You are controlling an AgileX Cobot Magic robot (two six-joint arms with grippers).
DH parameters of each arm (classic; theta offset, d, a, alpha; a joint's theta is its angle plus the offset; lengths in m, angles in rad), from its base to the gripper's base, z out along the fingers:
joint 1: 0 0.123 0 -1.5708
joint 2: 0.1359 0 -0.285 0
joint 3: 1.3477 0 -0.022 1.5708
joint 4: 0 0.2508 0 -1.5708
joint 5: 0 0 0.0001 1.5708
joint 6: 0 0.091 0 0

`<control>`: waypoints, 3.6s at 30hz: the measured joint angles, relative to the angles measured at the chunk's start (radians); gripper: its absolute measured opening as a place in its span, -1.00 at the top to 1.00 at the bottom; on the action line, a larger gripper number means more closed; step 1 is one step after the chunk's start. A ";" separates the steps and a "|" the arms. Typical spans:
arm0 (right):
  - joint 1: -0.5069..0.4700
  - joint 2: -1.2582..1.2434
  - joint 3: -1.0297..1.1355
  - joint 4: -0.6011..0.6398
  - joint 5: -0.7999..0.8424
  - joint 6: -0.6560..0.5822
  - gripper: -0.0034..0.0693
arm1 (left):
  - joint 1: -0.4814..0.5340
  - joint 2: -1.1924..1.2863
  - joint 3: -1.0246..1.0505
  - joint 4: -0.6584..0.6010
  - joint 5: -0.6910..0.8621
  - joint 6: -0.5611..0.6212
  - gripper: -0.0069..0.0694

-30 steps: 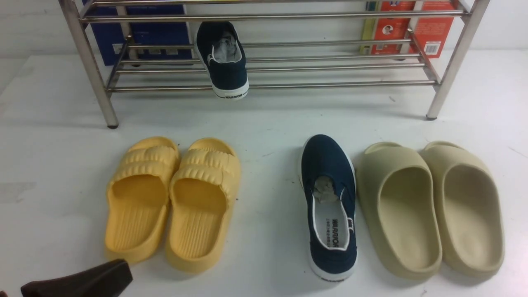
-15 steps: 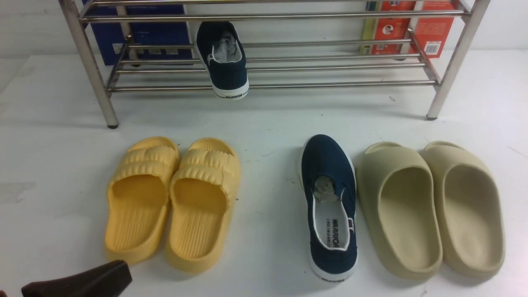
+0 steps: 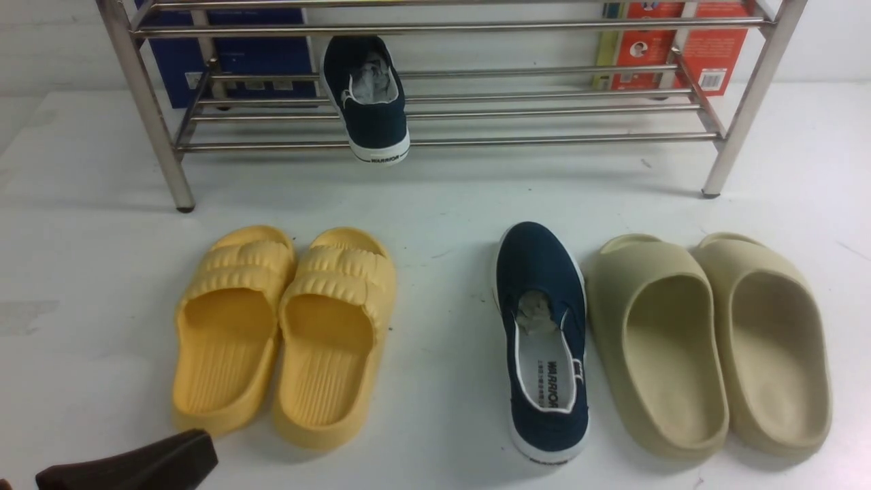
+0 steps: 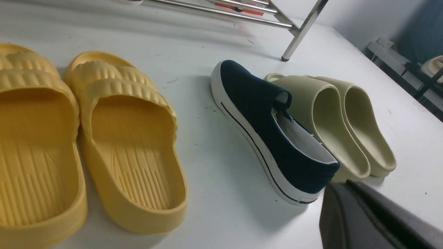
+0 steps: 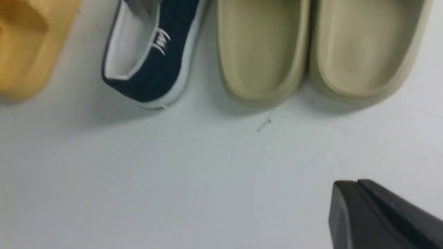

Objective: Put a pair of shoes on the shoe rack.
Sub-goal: Use the right arm to grab the shoe closest to it, then use the right arm to put a shoe into the shoe rack

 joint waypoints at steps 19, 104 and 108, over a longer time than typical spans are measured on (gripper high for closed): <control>0.672 0.871 -0.478 -0.247 -0.106 0.401 0.18 | 0.000 0.000 0.000 0.000 -0.001 0.000 0.83; 0.420 1.734 -1.614 -0.212 -0.179 0.146 0.80 | 0.000 0.000 0.000 0.000 -0.001 0.000 0.67; 0.420 1.736 -1.615 -0.212 -0.235 0.142 0.80 | 0.000 0.000 0.000 0.000 -0.001 0.000 0.67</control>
